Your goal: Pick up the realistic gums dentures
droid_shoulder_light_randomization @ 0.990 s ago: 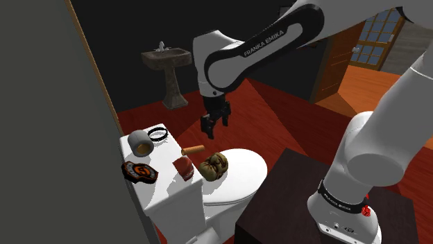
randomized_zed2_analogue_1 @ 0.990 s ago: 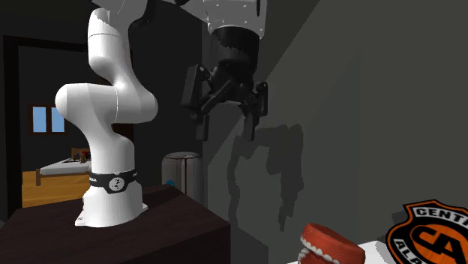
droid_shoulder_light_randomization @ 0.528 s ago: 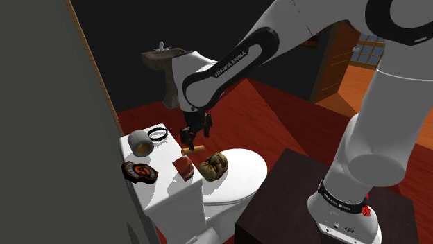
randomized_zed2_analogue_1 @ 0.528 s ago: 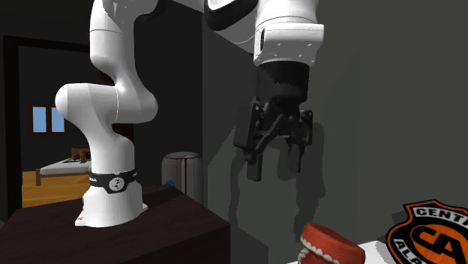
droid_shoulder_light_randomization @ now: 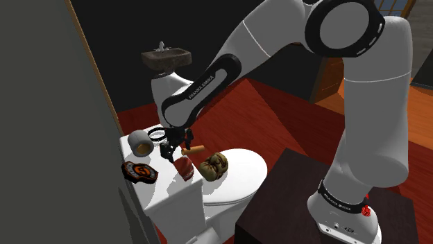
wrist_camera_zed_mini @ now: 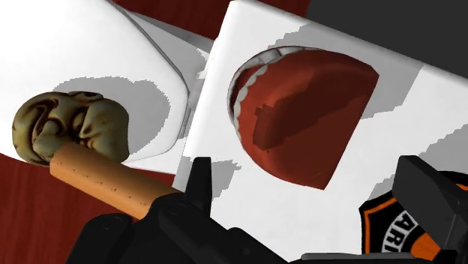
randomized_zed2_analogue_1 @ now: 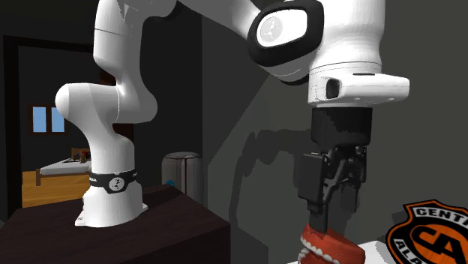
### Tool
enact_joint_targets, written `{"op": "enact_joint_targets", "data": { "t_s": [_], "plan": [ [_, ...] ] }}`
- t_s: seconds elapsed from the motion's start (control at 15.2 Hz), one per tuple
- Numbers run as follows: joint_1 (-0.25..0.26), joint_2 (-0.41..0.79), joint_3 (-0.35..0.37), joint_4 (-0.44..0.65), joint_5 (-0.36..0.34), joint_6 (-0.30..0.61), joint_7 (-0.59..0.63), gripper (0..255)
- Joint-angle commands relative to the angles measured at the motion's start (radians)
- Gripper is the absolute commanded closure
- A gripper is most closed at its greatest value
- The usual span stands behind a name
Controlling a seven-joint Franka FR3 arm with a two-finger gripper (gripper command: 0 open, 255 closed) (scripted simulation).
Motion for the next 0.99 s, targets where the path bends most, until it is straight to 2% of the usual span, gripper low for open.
{"op": "enact_joint_targets", "data": {
  "t_s": [0.0,0.53,0.59,0.92],
  "plan": [
    [0.006,0.042,-0.004,0.029,-0.009,0.016,0.007,0],
    [0.013,0.103,-0.014,0.019,-0.027,0.085,0.017,0],
    [0.013,0.102,-0.014,0.017,-0.026,0.087,0.017,255],
    [0.012,0.101,-0.014,0.016,-0.026,0.087,0.016,255]
  ]
}}
